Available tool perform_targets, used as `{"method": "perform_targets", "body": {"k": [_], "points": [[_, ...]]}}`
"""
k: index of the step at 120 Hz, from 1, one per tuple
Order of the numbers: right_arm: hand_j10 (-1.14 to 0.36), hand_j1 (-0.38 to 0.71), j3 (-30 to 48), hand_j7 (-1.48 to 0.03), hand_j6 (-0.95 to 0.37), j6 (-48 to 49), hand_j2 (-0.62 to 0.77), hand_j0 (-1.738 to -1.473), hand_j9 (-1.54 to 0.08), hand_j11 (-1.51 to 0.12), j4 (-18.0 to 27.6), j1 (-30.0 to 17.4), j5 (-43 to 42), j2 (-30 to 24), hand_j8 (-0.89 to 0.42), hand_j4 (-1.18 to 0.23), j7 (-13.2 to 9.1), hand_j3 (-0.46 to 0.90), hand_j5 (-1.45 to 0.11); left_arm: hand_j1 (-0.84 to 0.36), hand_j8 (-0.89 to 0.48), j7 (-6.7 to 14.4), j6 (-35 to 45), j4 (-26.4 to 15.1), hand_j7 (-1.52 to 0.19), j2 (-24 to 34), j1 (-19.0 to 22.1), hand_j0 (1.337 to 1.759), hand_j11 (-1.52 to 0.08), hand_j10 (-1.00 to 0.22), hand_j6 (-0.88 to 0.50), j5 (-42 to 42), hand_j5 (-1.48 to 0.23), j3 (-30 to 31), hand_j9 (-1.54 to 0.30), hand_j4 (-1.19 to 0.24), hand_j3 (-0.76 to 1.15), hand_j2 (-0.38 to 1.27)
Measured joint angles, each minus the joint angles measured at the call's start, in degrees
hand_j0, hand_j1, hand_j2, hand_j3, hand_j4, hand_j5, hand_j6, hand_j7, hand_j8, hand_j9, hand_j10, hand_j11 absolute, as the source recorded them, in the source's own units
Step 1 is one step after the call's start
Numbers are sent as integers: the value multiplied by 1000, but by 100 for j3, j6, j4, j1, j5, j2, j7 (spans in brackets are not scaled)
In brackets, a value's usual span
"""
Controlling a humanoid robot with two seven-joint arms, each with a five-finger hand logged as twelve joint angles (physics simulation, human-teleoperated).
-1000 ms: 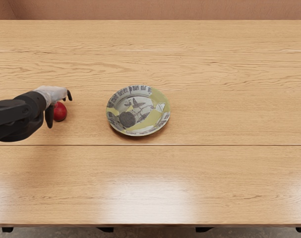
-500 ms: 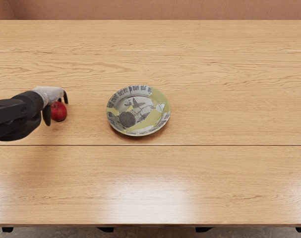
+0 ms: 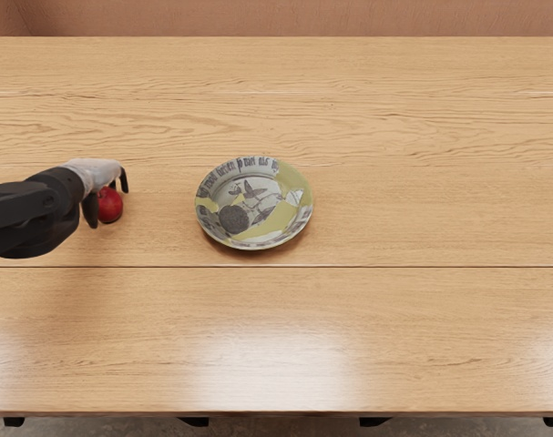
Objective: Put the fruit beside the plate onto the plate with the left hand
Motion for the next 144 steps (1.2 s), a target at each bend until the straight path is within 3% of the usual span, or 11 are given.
{"method": "perform_targets", "body": {"k": [22,65,83,89,95,107,110,126,144], "points": [[-13,-334,3,-17,-12,0,-3,-1658,-17,-17,0,0,0,0,-12,-13,0,0,-17,-223,-483,0,1,7,-624,-37,0,1658,-623,-482,-491,2,-623,1,-624,-483,0,100],[-13,-333,4,-17,-13,0,-3,-1658,-17,-17,0,0,-1,0,-13,-13,0,0,-17,-216,-464,-2,22,17,-714,-33,61,1652,-734,-549,-444,47,-656,2,-735,-595,0,15],[-13,-334,4,-17,-13,0,-3,-1658,-17,-17,0,16,-2,0,-13,-13,0,0,-17,-238,-452,0,11,31,-782,-33,74,1651,-812,-596,-410,36,-739,11,-812,-639,0,75],[-13,-334,4,-17,-13,0,-3,-1658,-17,-17,0,23,-1,0,-13,-13,0,0,-17,-255,-432,1,8,35,-822,-33,78,1649,-853,-620,-386,35,-787,12,-853,-615,0,116],[-13,-333,4,-17,-13,0,-3,-1658,-17,-17,0,28,-2,0,-13,-13,0,0,-17,-249,-402,5,3,38,-876,-33,90,1646,-906,-647,-359,45,-846,11,-908,-585,0,46],[-13,-334,4,-17,-13,0,-3,-1658,-17,-17,0,35,-3,0,-13,-13,0,0,-17,-321,-357,4,21,42,-946,-33,130,1643,-1009,-603,-312,72,-906,8,-998,-548,0,174],[-13,-334,4,-17,-13,0,-3,-1658,-17,-17,0,36,-4,0,-13,-13,0,0,-17,-349,-338,5,18,43,-967,-37,131,1643,-1032,-587,-292,69,-929,6,-1018,-529,0,286],[-13,-334,4,-17,-13,0,-3,-1658,-17,-17,0,41,-6,0,-13,-13,0,0,-17,-369,-248,-5,14,44,-1043,-42,118,1639,-1132,-553,-247,17,-1014,-15,-1094,-487,0,327],[-13,-334,4,-16,-12,0,-3,-1658,-16,-16,-3,43,-7,0,-12,-12,0,0,-16,-352,-240,-8,11,44,-1088,-121,73,1637,-1190,-565,-257,-18,-1067,-37,-1139,-494,0,312]]}}
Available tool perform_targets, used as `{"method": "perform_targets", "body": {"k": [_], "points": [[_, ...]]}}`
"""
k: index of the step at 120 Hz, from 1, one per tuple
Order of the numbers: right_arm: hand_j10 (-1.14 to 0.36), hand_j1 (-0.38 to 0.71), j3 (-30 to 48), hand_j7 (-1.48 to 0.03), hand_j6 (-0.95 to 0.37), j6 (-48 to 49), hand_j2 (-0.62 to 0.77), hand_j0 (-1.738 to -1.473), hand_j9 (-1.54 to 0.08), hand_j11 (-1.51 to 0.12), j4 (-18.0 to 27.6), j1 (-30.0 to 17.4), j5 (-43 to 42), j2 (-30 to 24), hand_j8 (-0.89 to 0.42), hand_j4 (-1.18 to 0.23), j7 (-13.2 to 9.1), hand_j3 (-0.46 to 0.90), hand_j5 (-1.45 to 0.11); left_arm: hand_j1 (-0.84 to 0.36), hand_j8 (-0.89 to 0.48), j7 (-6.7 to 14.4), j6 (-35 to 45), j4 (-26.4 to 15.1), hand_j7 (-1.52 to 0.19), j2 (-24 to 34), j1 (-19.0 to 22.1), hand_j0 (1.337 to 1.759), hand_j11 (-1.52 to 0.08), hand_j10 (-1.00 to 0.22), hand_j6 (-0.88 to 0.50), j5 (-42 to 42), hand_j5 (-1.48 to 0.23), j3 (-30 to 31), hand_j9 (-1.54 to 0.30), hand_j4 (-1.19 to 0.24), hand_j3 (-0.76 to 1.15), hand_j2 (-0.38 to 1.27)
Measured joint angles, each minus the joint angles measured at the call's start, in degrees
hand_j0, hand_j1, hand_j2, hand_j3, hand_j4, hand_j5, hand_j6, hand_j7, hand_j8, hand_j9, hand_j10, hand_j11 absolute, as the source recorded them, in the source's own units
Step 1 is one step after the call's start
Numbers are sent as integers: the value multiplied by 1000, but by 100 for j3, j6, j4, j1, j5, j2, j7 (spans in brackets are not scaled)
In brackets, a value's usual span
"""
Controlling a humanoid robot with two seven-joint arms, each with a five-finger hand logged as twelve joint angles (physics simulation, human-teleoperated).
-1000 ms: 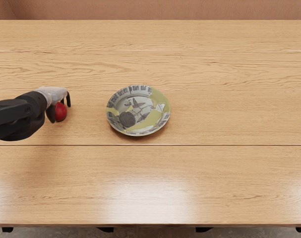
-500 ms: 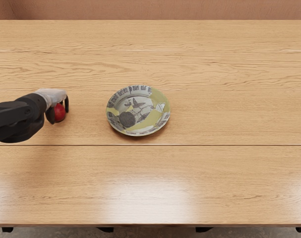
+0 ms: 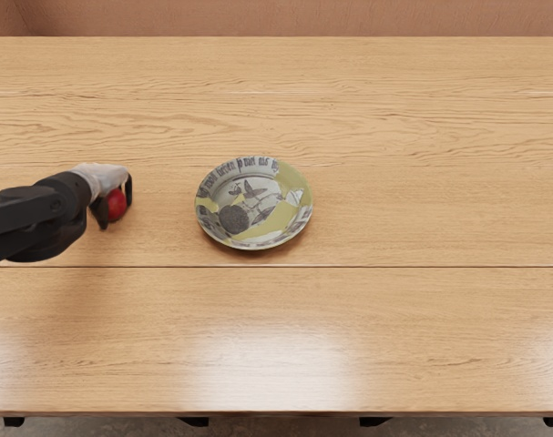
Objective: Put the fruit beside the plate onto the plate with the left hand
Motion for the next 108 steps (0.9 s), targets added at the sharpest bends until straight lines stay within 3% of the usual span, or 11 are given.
{"method": "perform_targets", "body": {"k": [16,35,52,96,108], "points": [[-13,-334,0,-16,-12,0,-3,-1658,-16,-16,-2,0,-1,0,-12,-12,0,0,-16,-336,-229,4,-21,-5,-1140,8,-198,1635,-1214,-575,-229,-59,-1129,-18,-1171,-480,0,271],[-13,-333,0,-17,-13,0,-3,-1658,-17,-17,-2,1,-1,0,-13,-13,0,0,-17,-310,-264,2,-57,-14,-1152,-16,-758,1636,-1226,-593,-254,-240,-1150,-26,-1179,-492,0,248],[-13,-334,0,-17,-12,0,-3,-1658,-17,-17,-5,1,-1,0,-12,-12,0,0,-17,-298,-266,3,-93,-24,-1161,-487,-1215,1636,-1233,-597,-253,-315,-1148,-26,-1185,-502,0,242],[-13,-334,0,-17,-12,0,-3,-1658,-17,-17,-6,1,-1,0,-13,-13,0,0,-17,-301,-259,4,-305,-63,-1170,-1423,-1568,1636,-1236,-598,-252,-603,-1175,-36,-1185,-507,0,239],[-13,-333,0,-17,-13,0,-3,-1658,-17,-17,-6,2,-1,0,-13,-13,1,0,-17,-301,-280,9,-444,-78,-1161,-1576,-1605,1636,-1227,-677,-242,-663,-1171,-41,-1185,-538,0,220]]}}
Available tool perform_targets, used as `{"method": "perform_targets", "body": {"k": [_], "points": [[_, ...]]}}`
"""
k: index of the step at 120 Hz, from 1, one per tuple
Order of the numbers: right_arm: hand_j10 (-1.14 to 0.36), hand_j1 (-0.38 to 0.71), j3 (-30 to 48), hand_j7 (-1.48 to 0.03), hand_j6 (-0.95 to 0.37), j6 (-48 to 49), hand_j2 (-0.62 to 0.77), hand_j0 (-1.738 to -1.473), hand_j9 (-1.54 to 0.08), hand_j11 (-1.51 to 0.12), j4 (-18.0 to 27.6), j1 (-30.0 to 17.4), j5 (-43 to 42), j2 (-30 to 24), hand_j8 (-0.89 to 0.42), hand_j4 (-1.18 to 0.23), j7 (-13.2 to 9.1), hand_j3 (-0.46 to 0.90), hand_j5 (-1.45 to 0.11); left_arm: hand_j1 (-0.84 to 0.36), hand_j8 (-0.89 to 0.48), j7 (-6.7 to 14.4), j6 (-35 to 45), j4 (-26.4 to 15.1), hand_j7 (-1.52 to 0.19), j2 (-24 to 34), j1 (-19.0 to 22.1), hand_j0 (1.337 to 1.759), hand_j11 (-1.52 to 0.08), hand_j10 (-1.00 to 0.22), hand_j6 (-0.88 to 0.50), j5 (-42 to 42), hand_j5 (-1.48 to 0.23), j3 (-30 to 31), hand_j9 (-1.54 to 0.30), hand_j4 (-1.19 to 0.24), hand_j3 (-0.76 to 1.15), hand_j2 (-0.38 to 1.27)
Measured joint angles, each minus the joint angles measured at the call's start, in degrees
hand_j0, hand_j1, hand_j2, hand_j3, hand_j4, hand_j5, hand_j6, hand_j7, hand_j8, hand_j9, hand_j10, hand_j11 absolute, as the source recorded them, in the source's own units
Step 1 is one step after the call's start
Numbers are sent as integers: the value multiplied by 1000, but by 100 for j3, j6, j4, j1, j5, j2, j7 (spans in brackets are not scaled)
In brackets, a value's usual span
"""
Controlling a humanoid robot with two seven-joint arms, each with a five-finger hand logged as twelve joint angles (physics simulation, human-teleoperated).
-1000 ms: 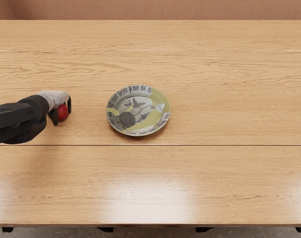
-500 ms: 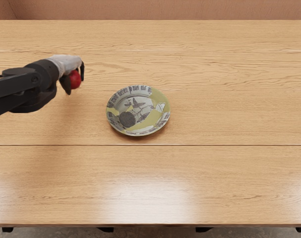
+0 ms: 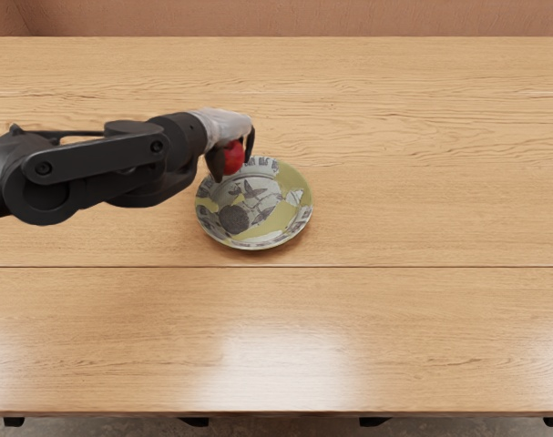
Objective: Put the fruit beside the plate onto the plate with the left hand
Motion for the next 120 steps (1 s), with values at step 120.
{"method": "perform_targets", "body": {"k": [120], "points": [[-13,-333,0,-17,-13,0,-3,-1658,-17,-17,0,0,0,0,-13,-13,0,0,-17,-44,-220,-1,-468,-106,-587,-147,336,1650,-619,-433,-222,-492,-597,-112,-599,-403,0,139]]}}
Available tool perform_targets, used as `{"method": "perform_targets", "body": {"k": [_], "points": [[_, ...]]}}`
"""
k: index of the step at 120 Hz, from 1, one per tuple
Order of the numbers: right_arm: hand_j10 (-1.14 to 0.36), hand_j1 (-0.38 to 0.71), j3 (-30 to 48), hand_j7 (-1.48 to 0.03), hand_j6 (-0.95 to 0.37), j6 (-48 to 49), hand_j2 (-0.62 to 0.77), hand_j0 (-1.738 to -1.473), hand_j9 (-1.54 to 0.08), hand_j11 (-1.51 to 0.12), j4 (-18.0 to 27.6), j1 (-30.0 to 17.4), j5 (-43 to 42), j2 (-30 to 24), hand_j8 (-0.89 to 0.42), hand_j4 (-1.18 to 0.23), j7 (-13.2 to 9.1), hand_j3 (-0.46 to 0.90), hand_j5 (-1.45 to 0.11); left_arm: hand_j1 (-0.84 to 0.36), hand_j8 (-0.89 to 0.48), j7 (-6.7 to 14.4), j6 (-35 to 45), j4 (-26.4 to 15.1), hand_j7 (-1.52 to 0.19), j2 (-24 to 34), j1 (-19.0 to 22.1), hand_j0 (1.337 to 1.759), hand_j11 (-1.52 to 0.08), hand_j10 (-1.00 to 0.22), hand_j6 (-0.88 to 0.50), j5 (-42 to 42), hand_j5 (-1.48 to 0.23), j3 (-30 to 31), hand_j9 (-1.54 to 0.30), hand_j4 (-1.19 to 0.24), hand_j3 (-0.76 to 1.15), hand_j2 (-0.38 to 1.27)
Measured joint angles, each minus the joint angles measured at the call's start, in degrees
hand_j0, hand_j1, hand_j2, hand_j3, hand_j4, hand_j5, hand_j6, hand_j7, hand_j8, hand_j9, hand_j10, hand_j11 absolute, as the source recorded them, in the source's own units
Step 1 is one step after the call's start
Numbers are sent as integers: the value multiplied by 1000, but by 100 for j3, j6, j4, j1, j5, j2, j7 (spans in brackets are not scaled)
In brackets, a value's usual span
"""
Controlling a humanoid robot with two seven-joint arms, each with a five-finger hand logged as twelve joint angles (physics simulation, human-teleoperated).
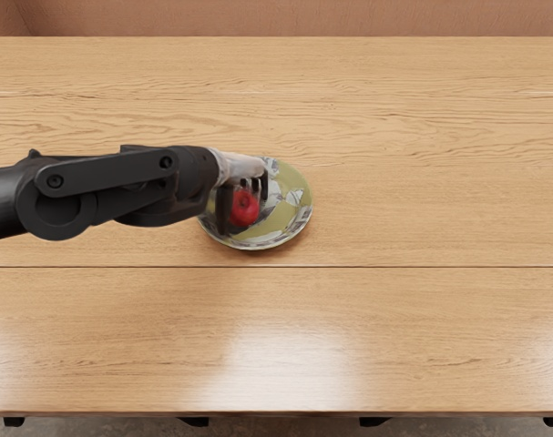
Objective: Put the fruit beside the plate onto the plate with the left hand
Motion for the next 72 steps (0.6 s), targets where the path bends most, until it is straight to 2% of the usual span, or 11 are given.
{"method": "perform_targets", "body": {"k": [16,32,54,65,72], "points": [[-13,-333,0,-17,-13,0,-3,-1658,-17,-17,0,1,0,0,-13,-13,2,0,-17,126,-132,1,6,18,-327,48,-79,1654,-343,-242,-133,-112,-332,-24,-333,-227,0,76],[-13,-334,0,-16,-12,0,-3,-1658,-16,-16,0,2,0,0,-12,-13,1,0,-16,229,-74,1,-15,36,-175,383,-142,1656,-183,-131,-74,-778,-178,-209,-178,-123,0,41],[-13,-333,0,-17,-13,0,-3,-1658,-17,-17,0,4,0,0,-13,-13,0,0,-17,298,-34,1,-1441,31,-74,2227,-33,1657,-77,-56,-34,-3667,-75,-1446,-75,-53,0,17],[-13,-333,0,-17,-13,0,-3,-1658,-17,-17,0,6,0,0,-13,-13,0,0,-17,316,-22,1,-1887,36,-48,3342,434,1657,-50,-37,-23,-5192,-48,-1888,-48,-35,0,11],[-13,-333,0,-17,-13,0,-3,-1658,-17,-17,0,4,0,0,-13,-13,0,0,-17,324,-17,1,-2025,39,-36,3665,814,1658,-38,-28,-17,-5893,-37,-2130,-37,-26,0,9]]}}
